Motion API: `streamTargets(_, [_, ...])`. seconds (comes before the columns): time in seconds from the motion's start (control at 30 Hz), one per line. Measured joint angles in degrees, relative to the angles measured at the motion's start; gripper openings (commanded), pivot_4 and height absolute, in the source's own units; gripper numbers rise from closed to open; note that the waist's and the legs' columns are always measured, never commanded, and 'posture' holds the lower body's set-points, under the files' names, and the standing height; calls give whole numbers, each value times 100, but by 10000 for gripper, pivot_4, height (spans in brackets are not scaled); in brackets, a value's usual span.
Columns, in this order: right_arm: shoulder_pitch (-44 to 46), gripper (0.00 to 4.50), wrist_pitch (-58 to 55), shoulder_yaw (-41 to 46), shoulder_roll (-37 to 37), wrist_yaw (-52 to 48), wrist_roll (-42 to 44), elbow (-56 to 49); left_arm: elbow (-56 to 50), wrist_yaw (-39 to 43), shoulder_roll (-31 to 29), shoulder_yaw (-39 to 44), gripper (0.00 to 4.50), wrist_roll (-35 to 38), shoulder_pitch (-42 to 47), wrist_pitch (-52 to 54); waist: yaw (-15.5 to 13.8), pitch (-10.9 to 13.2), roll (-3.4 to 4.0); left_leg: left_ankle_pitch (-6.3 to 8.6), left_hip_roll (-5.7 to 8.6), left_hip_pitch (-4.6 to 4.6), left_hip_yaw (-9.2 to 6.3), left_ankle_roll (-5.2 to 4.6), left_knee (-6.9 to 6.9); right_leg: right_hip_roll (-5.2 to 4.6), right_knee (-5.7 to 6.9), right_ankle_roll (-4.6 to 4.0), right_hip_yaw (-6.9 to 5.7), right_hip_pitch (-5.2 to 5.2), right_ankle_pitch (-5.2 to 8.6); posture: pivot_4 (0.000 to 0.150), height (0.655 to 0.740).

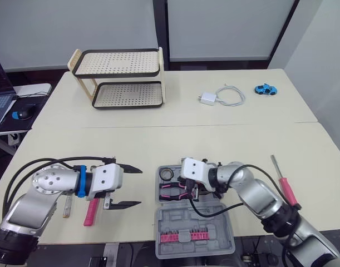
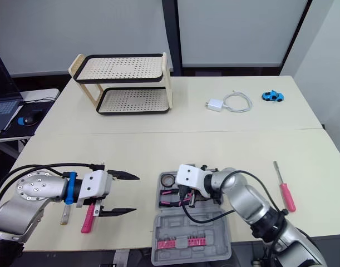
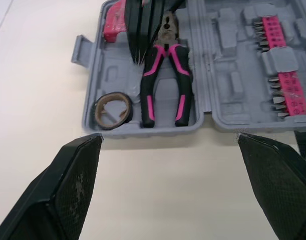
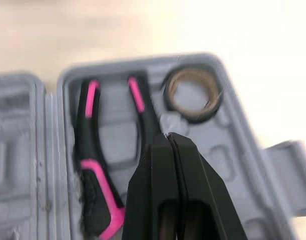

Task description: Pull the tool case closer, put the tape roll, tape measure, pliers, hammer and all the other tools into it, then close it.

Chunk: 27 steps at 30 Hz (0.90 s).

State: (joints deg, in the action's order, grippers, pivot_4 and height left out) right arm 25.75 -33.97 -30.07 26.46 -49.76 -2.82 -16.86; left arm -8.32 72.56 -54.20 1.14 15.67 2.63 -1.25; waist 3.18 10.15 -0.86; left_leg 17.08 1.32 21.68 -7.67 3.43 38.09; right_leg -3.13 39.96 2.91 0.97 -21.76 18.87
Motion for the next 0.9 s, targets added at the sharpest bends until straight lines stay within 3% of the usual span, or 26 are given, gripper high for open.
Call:
streamTargets(0.3, [-848, 251, 523, 996, 1117, -400, 507, -956, 213, -276, 112, 147, 45000, 0, -356, 19, -50, 0, -1, 3, 1, 4, -2, -6, 1, -2, -3, 0, -2, 3, 0, 1500, 7400])
streamTargets(0.43, [-1755, 0, 1146, 2109, 1986, -840, 991, -1166, 238, -280, 148, 247, 36024, 115, -665, 125, -104, 0, -1, 4, 0, 2, 6, -7, 1, -2, -7, 0, 0, 8, 0, 1500, 7400])
streamTargets(0.53, [-2468, 0, 1488, 2682, 2423, -1159, 1257, -1212, 244, -97, 140, 253, 25798, 160, -933, 115, -112, 0, -1, 4, -1, -4, 13, -7, -1, 2, -6, 0, -1, 13, 0, 1500, 7400])
streamTargets(0.8, [-3526, 0, 2222, 3104, 2884, -1385, 1140, -871, 421, -93, 226, -45, 215, -138, -1226, 50, -140, 1, -3, 5, 0, -57, 35, -10, -7, 1, -23, -1, 9, 73, 1, 1500, 7400])
streamTargets(0.9, [-3596, 0, 2241, 3088, 2880, -1320, 1062, -842, 400, -152, 388, -292, 215, -243, -1265, 48, -141, 1, -3, 5, -2, -58, 35, -9, -7, 3, -22, -1, 9, 73, 1, 1500, 7400])
